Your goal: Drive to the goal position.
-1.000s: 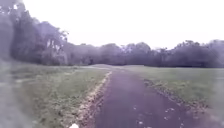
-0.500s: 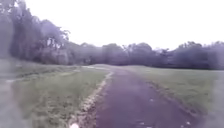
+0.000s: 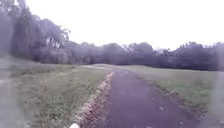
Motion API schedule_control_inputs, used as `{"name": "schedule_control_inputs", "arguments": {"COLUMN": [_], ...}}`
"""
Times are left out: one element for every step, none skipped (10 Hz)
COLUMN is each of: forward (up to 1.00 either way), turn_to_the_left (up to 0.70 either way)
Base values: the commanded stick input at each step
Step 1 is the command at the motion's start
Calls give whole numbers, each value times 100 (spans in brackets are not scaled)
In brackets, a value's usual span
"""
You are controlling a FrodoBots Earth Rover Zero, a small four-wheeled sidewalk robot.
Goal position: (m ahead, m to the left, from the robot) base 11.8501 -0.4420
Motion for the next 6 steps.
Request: {"name": "schedule_control_inputs", "arguments": {"forward": [70, 70, 70, 70, 70, 70], "turn_to_the_left": [-35, -35, -35, 0, 0, 0]}}
